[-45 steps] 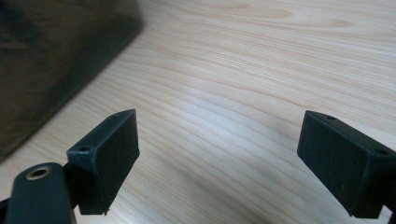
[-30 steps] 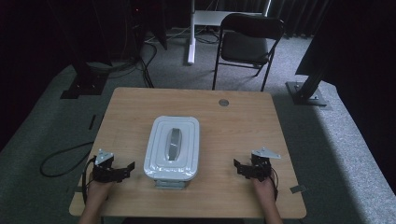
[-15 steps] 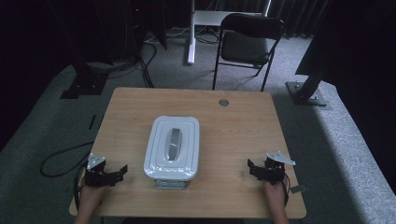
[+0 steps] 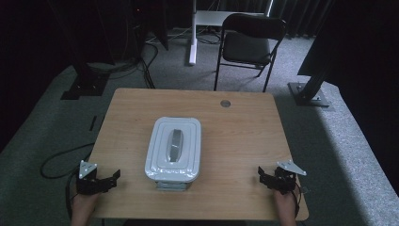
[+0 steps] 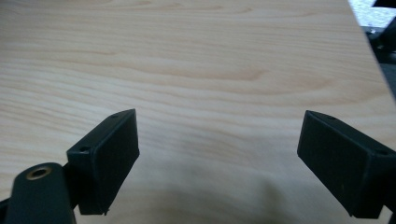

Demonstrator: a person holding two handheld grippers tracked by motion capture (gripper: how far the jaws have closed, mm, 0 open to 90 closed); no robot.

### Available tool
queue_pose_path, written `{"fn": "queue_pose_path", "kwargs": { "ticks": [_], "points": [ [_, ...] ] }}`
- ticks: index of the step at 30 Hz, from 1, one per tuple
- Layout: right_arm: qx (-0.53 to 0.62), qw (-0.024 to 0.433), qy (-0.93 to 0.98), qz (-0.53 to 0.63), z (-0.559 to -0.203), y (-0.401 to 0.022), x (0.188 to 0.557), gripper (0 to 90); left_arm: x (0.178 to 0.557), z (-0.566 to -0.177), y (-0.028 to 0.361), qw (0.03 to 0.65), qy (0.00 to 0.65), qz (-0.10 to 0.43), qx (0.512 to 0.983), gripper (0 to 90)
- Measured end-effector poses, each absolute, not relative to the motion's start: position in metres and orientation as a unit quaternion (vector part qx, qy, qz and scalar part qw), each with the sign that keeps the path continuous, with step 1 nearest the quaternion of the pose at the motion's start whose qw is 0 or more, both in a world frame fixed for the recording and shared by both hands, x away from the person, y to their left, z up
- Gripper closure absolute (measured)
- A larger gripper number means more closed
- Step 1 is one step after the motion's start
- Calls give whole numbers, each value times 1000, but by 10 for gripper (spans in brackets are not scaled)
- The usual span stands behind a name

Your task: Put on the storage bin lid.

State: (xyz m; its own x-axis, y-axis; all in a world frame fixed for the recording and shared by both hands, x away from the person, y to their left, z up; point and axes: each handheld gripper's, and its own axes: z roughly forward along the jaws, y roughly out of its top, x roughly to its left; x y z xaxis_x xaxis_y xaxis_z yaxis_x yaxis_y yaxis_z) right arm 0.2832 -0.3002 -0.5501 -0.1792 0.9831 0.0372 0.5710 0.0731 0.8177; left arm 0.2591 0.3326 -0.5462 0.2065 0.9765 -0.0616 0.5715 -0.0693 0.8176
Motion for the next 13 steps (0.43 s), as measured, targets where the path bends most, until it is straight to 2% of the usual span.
{"fn": "queue_pose_path", "kwargs": {
  "ticks": [9,13],
  "points": [
    [610,303,643,351,-555,-323,271,120,250,-549,340,364,581,295,665,18],
    [611,298,641,354,-557,-325,272,120,249,-549,341,367,588,308,652,18]
  ]
}}
